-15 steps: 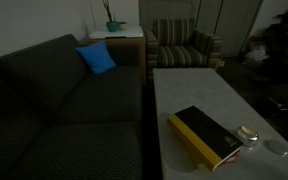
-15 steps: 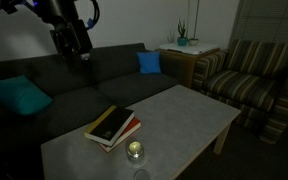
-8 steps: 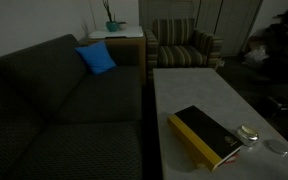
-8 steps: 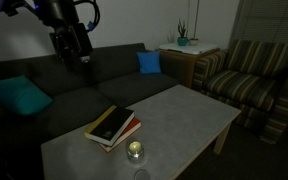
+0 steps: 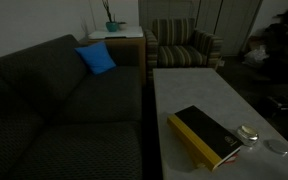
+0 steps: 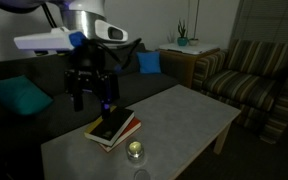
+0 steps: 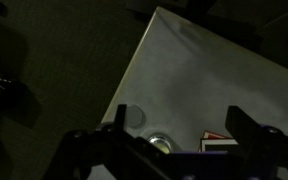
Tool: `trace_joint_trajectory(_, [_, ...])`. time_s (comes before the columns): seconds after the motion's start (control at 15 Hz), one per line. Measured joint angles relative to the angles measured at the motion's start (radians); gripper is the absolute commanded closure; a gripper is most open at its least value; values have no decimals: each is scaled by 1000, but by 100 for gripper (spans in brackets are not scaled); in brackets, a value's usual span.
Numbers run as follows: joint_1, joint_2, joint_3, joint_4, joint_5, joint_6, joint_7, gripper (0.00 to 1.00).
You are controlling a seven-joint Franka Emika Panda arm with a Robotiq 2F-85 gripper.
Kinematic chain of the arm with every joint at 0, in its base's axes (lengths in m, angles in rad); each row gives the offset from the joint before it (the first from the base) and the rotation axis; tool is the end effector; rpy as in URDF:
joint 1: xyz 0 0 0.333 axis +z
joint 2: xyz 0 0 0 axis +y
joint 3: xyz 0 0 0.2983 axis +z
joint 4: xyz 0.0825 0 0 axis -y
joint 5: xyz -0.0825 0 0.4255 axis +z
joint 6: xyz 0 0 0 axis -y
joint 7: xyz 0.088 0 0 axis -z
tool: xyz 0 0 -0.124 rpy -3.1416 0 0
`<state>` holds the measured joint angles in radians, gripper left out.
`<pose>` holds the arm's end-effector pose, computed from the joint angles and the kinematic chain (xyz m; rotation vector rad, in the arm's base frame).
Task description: Cover the silver bottle with the silver lid
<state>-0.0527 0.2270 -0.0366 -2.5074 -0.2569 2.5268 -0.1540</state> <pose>0.4504 -0.0417 0.1076 2.9837 0.4363 -0.3356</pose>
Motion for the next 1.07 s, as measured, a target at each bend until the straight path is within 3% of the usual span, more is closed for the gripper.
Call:
trace_joint_trajectory(0.2, [-55, 109, -7, 84, 100, -72, -168, 0])
trace_joint_trajectory(0.73, [-62, 156, -2, 136, 108, -97, -194, 0])
trace_joint_trajectory(1.07, [-121, 431, 47, 330, 196, -102, -329, 0])
